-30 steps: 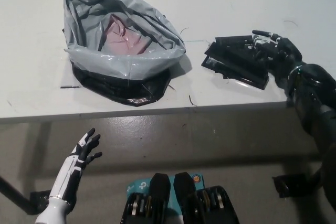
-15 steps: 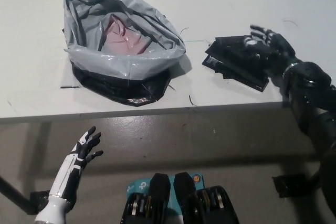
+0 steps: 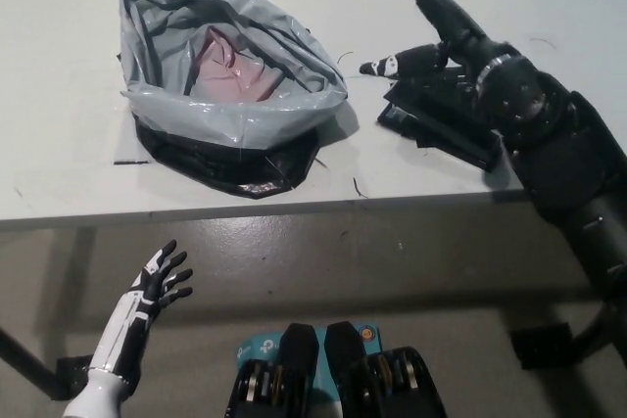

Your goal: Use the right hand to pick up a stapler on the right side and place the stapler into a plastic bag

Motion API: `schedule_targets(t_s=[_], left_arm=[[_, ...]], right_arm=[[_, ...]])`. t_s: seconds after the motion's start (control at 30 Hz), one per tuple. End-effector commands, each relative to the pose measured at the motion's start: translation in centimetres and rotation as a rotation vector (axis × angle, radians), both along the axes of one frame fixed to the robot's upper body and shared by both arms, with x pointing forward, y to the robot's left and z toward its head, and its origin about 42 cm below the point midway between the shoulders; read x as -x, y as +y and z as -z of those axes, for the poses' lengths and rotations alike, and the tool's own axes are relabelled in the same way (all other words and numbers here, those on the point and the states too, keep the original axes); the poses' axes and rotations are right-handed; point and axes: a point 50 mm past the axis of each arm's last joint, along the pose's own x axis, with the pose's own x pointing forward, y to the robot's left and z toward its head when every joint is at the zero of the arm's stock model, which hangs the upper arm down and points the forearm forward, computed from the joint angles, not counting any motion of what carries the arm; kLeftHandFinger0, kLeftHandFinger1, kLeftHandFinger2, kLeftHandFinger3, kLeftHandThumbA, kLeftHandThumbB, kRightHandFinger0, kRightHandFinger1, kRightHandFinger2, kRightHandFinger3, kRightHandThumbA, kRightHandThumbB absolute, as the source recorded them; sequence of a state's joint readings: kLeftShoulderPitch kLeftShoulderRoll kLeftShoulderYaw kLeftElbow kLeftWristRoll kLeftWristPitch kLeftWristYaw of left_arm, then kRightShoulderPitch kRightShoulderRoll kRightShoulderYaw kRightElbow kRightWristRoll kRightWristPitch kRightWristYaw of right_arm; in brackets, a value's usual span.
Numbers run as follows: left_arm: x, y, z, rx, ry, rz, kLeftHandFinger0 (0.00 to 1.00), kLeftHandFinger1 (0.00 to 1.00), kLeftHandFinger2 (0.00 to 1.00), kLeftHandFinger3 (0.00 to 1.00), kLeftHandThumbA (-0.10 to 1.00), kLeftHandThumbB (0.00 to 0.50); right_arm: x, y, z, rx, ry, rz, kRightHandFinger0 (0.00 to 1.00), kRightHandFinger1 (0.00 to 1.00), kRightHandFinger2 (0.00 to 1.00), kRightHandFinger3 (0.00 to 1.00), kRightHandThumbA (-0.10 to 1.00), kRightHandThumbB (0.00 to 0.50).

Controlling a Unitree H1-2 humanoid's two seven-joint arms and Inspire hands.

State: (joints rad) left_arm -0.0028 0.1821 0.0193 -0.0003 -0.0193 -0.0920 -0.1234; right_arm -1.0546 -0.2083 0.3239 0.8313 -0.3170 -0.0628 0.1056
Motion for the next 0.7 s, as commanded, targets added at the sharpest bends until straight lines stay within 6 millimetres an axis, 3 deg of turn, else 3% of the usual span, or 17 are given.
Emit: schedule_targets(t_s=[0.0, 0.1, 0.23, 0.67], left_arm=[[0.3, 0.6, -0.9, -0.026, -0.049, 0.003, 0.87, 0.9, 1.0, 1.0, 1.0, 0.177], [-0.1, 0.6, -1.1, -0.034, -0.05, 0.007, 0.87, 0.89, 1.0, 1.0, 1.0, 0.201], [-0.2, 0.7, -1.3, -0.04, -0.062, 0.011, 0.85, 0.87, 0.99, 1.0, 1.0, 0.189], [0.3, 0.6, -0.9, -0.041, -0.045, 0.004, 0.88, 0.87, 0.98, 1.0, 1.0, 0.216]], right_arm=[[-0.8, -0.1, -2.6, 0.113, -0.083, 0.035, 1.0, 1.0, 1.0, 1.0, 0.95, 0.5], [-1.3, -1.0, -1.4, 0.141, -0.044, 0.057, 1.0, 1.0, 1.0, 1.0, 0.99, 0.5], [-1.8, -2.2, 0.2, 0.166, 0.019, 0.091, 1.0, 1.0, 1.0, 1.0, 0.98, 0.5], [-2.3, -5.7, 3.1, 0.222, 0.11, 0.207, 1.0, 1.0, 1.0, 1.0, 0.95, 0.492]])
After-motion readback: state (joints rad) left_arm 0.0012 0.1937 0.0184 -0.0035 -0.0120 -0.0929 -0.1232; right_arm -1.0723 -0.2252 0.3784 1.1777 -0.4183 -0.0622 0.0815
